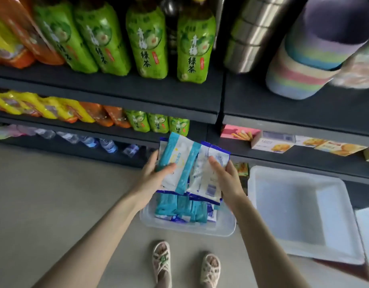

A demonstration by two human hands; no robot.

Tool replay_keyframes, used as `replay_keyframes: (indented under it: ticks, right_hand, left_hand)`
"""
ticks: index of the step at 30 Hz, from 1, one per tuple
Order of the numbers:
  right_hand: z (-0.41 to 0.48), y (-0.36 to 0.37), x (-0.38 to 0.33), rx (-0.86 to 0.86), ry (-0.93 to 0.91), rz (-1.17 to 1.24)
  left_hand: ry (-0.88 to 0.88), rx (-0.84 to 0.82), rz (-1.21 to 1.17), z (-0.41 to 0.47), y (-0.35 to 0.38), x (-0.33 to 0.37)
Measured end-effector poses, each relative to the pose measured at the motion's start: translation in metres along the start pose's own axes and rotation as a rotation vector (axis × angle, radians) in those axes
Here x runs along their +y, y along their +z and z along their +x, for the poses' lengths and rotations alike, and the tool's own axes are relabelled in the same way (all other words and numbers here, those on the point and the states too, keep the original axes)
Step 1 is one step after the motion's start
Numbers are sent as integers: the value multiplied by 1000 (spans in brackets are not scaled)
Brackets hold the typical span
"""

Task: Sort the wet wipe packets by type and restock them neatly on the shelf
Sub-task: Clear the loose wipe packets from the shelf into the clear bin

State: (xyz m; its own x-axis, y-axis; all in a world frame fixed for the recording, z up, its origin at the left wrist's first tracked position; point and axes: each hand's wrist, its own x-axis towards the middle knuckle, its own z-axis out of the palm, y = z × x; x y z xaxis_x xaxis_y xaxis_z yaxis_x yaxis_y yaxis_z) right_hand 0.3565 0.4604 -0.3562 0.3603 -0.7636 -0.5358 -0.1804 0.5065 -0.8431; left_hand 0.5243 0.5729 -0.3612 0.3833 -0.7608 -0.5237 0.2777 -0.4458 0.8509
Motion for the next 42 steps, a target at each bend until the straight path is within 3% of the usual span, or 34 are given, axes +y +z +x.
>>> replay_keyframes:
  ticks: [7, 16, 19, 22, 28, 34, 38, 42]
  right_hand:
    - [93, 33, 146, 143, 157, -271]
    - [181, 44, 259, 304, 111, -607]
    - [195, 41, 287, 262, 105, -831]
    - [197, 38, 306, 121, 107, -887]
    - [190, 34, 302, 9, 213, -932]
    - [150, 16, 243, -174, 195, -1052]
    - [103, -4, 162, -176, 105, -1102]
    - [44, -37, 58, -88, -74, -1129]
  left_hand:
    - [-168, 77, 221, 81, -28, -129]
    - [-37, 72, 527, 171, -34, -257]
    - [-16, 110, 652, 185, -38, -289]
    - [8, 93, 696, 190, -41, -309]
    - [-91, -63, 791, 174, -42, -285]
    - [-155, -238, 1130, 138, -38, -228]
    - [-23, -277, 1237, 97, -13, -156]
    - [246, -165, 1312, 53, 30, -53]
